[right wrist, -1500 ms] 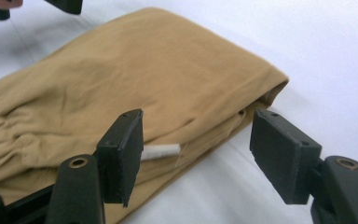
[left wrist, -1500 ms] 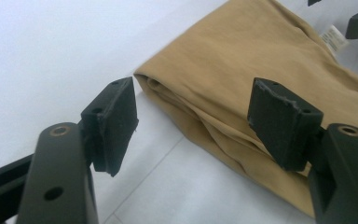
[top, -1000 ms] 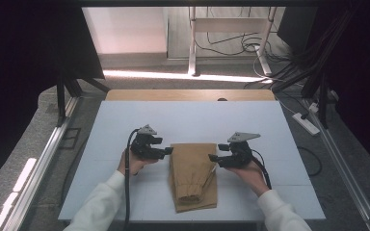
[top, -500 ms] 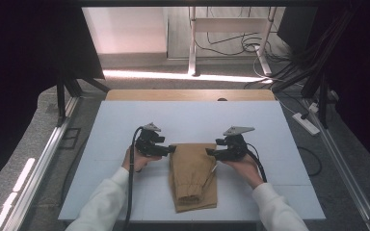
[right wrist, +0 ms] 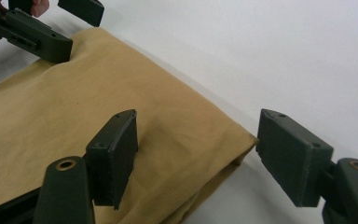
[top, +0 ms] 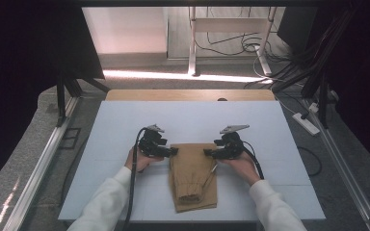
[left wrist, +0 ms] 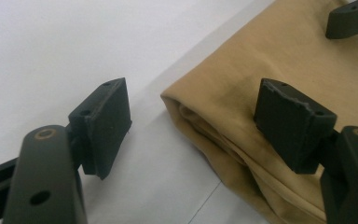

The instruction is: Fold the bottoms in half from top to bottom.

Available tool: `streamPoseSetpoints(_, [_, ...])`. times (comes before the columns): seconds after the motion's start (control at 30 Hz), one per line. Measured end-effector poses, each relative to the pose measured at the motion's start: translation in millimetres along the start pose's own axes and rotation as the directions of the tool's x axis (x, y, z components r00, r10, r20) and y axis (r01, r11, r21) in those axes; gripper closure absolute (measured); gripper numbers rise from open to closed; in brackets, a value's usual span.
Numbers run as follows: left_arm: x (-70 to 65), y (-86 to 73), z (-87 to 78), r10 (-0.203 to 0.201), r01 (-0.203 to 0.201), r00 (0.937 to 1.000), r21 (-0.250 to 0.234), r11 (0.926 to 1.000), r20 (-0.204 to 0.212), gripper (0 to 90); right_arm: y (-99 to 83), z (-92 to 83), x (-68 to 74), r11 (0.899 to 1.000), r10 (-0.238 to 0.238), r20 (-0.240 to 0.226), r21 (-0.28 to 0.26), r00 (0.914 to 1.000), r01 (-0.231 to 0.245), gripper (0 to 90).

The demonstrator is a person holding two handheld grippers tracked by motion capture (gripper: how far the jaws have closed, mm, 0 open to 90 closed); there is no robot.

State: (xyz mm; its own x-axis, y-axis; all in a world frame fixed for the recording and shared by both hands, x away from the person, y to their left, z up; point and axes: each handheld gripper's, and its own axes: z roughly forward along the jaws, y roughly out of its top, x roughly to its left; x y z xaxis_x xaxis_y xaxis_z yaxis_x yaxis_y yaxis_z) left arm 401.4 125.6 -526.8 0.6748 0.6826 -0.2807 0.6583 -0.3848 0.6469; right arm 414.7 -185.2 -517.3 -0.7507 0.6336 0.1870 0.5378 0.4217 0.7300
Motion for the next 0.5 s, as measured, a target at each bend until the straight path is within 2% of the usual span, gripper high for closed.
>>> streamPoseSetpoints(0.17, [1.3, -1.6, 4.1, -0.002, 0.002, 0.9999, 0.018, 0.9998, 0.016, 27.5, -1.2, 6.3, -0.7, 1.000, 0.006, -0.015, 0.024, 0.9999, -0.006, 29.8])
streamPoseSetpoints(0.3, [1.9, -3.1, 5.4, -0.002, 0.001, 0.9990, 0.028, 0.9996, 0.044, 33.9, -2.5, 8.6, -0.6, 0.999, 0.010, -0.022, 0.037, 0.9997, -0.009, 31.2])
streamPoseSetpoints(0.4, [2.3, -4.0, 6.4, 0.000, -0.002, 0.9980, 0.033, 0.9995, 0.064, 41.5, -3.2, 8.8, -0.5, 0.998, 0.013, -0.038, 0.054, 0.9992, -0.011, 34.7])
streamPoseSetpoints(0.5, [2.5, -4.6, 6.5, -0.003, 0.000, 0.9975, 0.035, 0.9994, 0.071, 45.4, -3.3, 8.9, 0.4, 0.998, 0.012, -0.043, 0.056, 0.9990, -0.009, 40.1])
